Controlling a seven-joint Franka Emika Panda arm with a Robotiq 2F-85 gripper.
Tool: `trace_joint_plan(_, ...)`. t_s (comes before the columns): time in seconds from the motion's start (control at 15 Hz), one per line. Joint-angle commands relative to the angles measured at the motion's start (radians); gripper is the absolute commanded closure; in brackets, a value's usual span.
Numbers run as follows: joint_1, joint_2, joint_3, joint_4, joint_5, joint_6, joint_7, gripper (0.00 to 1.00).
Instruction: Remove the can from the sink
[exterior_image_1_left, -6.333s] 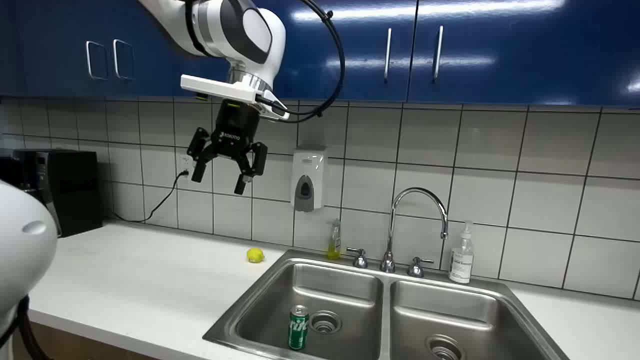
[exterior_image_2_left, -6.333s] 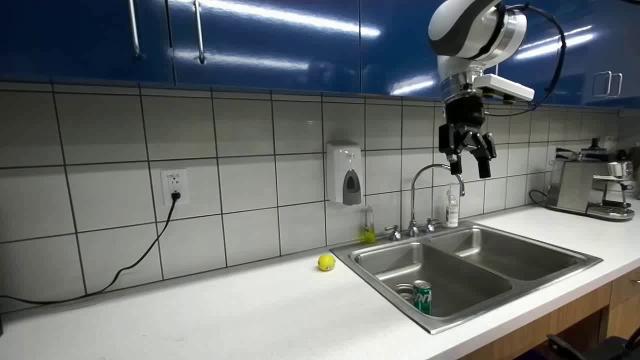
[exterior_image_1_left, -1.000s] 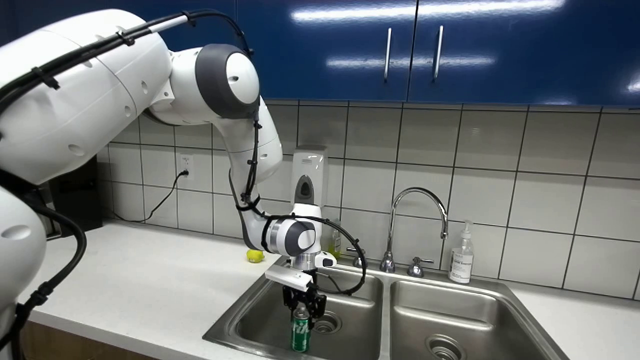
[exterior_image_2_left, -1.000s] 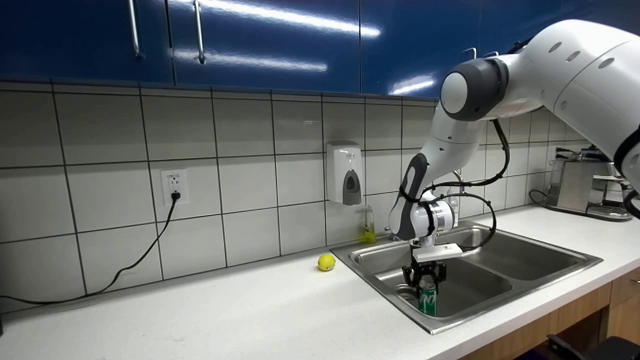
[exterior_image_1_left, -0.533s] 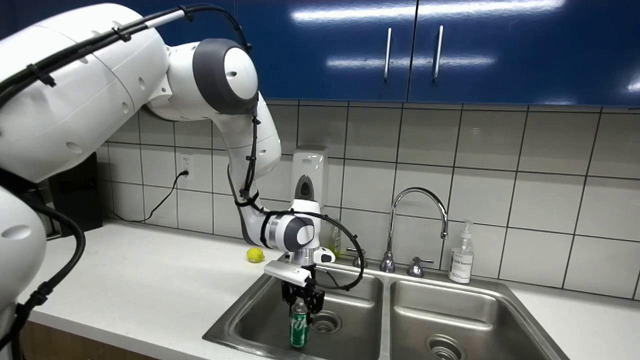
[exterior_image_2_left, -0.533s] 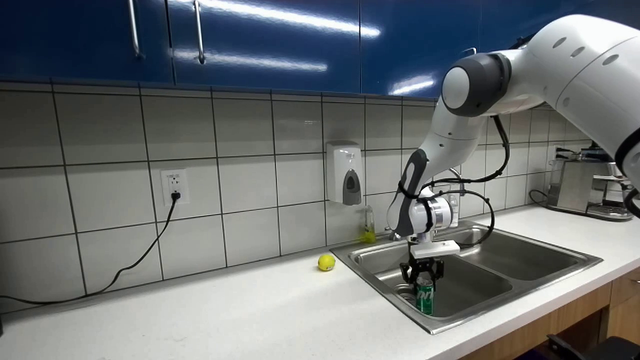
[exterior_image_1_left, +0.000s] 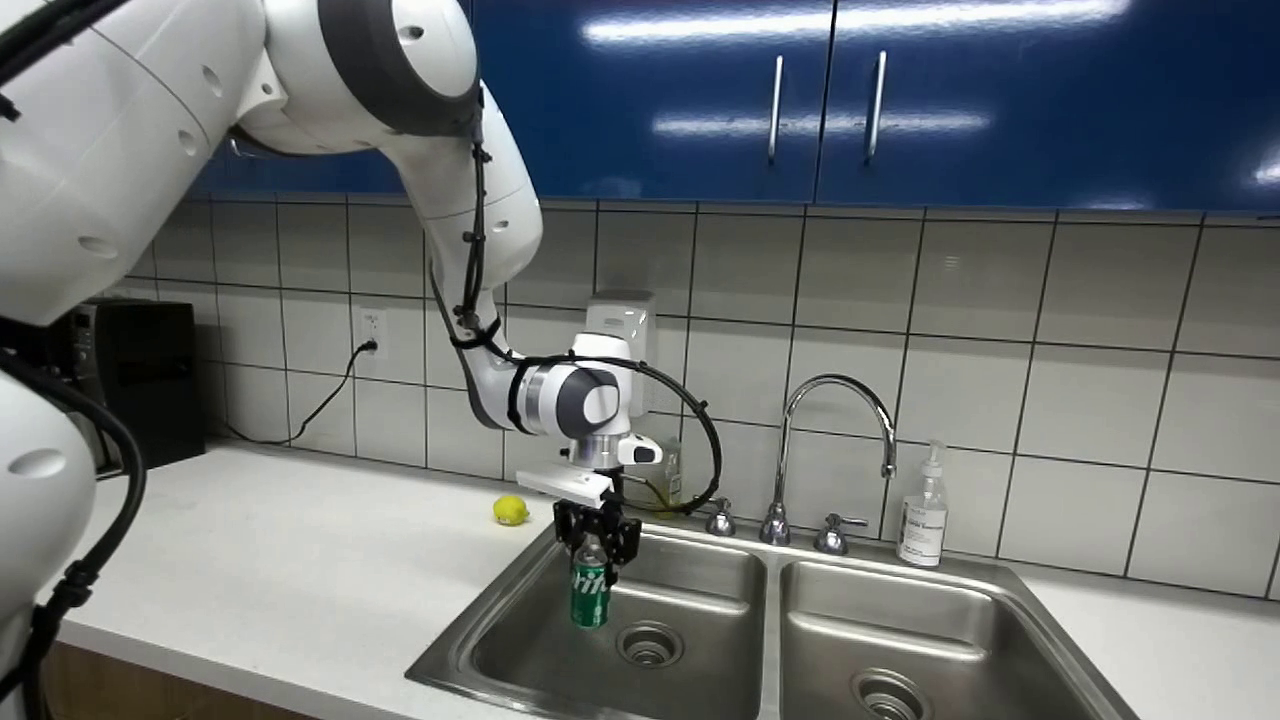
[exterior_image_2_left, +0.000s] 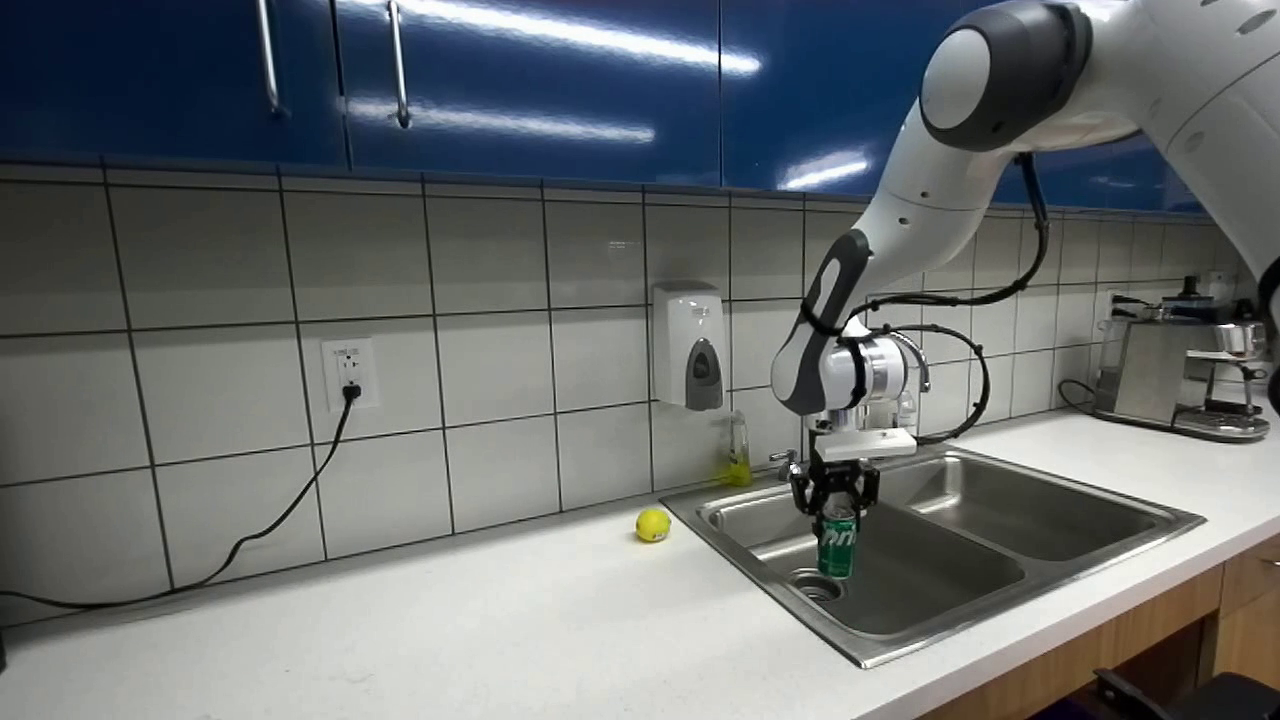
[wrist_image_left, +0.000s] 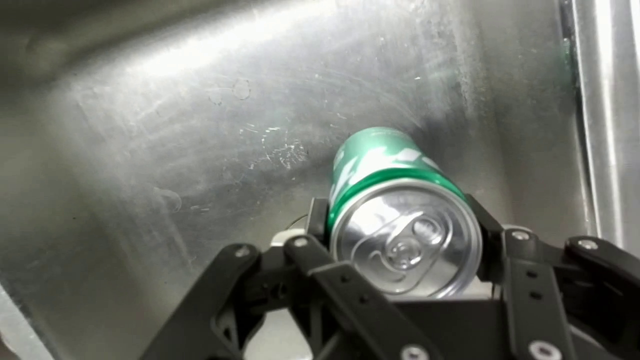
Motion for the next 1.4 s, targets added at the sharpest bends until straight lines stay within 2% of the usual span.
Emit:
trace_joint_plan(0.0, -0.013, -0.144, 0.009, -0.087, -0.046, -0.070, -0.020, 0.61)
trace_joint_plan(0.27, -0.025, -0.241, 0.034, -0.149, -0.069, -0.131, -0.102, 0.61)
trace_joint_plan(0.87, 0.014, -0.431, 0.100, -0.288, -0.083, -0.192, -0.199, 0.61)
trace_joint_plan(1.33, 0.079, -0.506, 0.178, -0.367, -0.057, -0.201, -0.225, 0.61)
